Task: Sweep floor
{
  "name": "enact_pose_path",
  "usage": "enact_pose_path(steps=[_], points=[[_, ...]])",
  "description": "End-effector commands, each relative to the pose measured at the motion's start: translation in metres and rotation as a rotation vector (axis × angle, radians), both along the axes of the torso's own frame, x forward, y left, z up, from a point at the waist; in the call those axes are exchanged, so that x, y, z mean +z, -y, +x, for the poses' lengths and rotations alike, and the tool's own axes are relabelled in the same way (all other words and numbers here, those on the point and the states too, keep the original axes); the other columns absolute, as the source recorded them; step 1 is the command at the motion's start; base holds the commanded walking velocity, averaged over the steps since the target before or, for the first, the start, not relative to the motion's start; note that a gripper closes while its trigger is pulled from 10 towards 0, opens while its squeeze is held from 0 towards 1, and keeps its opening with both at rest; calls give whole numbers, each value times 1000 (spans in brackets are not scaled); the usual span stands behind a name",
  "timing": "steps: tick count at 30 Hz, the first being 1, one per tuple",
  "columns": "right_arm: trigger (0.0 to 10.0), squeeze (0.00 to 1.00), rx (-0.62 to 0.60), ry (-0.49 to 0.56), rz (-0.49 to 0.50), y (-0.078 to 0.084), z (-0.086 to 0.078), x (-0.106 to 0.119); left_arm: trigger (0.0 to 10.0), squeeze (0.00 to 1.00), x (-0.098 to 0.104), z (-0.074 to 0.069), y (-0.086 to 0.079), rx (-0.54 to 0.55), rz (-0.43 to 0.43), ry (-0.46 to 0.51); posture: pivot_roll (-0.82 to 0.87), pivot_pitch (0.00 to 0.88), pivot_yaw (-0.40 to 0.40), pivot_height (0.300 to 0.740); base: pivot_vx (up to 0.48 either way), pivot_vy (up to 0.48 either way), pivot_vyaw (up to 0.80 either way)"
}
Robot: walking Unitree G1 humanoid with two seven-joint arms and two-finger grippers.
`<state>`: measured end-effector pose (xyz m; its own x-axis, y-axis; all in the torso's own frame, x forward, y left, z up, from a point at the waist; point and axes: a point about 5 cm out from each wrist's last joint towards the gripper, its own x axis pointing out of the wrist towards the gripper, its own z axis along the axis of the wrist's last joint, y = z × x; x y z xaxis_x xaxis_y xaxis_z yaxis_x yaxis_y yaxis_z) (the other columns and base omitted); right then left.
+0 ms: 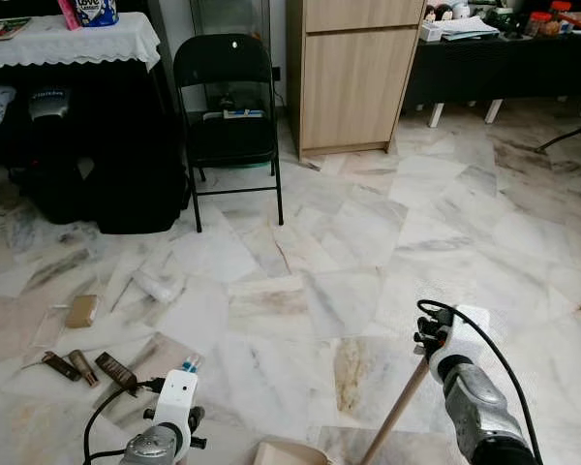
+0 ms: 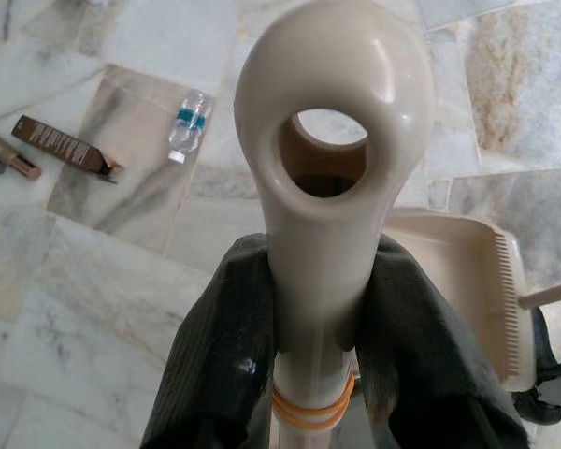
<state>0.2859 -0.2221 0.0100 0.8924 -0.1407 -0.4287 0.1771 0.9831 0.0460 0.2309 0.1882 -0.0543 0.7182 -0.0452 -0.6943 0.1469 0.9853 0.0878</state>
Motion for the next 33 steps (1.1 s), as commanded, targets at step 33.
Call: enact_pose_path(steps=[33], points=[[10000, 0, 76, 83, -86, -7, -4, 3, 10000, 0, 23, 27, -3, 80, -73, 167, -144, 0, 17, 740, 0, 0, 0]])
